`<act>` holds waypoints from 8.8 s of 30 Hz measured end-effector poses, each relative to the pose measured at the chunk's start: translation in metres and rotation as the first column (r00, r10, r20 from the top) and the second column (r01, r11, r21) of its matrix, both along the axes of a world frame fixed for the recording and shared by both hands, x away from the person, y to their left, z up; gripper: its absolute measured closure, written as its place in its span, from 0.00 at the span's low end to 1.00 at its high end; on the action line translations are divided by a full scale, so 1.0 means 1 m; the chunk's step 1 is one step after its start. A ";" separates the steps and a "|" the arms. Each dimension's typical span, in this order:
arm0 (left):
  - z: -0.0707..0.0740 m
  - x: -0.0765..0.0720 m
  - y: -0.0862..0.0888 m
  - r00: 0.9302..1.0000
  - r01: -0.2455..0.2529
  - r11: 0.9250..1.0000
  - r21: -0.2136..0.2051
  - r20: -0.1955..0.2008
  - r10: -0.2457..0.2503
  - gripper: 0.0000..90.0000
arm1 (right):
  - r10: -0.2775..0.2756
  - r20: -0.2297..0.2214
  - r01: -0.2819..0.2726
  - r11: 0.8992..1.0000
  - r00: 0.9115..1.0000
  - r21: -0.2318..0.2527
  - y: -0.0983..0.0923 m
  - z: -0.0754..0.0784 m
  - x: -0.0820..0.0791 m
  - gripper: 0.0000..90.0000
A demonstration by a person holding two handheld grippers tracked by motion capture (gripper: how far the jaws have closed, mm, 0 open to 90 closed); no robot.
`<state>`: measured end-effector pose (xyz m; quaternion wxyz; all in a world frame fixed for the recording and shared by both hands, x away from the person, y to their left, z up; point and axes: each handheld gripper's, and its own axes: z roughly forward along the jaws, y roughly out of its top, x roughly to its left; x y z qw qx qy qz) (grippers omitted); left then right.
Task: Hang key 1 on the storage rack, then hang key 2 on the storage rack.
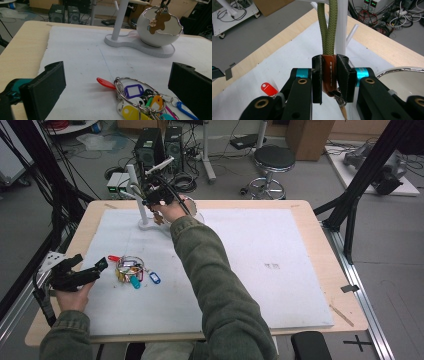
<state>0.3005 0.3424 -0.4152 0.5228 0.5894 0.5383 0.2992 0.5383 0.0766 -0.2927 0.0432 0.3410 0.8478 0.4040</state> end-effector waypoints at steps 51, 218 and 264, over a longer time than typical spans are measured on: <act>0.000 0.000 -0.002 1.000 0.009 1.000 0.019 -0.010 -0.008 0.02 | -0.277 0.080 0.277 0.961 0.957 0.009 -0.155 0.027 -0.061 0.01; -0.007 0.062 -0.052 0.862 -0.027 0.999 -0.038 -0.507 0.004 0.12 | -0.482 0.218 0.479 0.875 0.849 0.071 -0.348 -0.110 -0.213 0.01; 0.009 0.050 -0.038 0.891 -0.068 0.981 -0.183 -0.454 -0.023 0.96 | -0.465 0.215 0.461 0.884 0.859 0.070 -0.348 -0.112 -0.213 0.01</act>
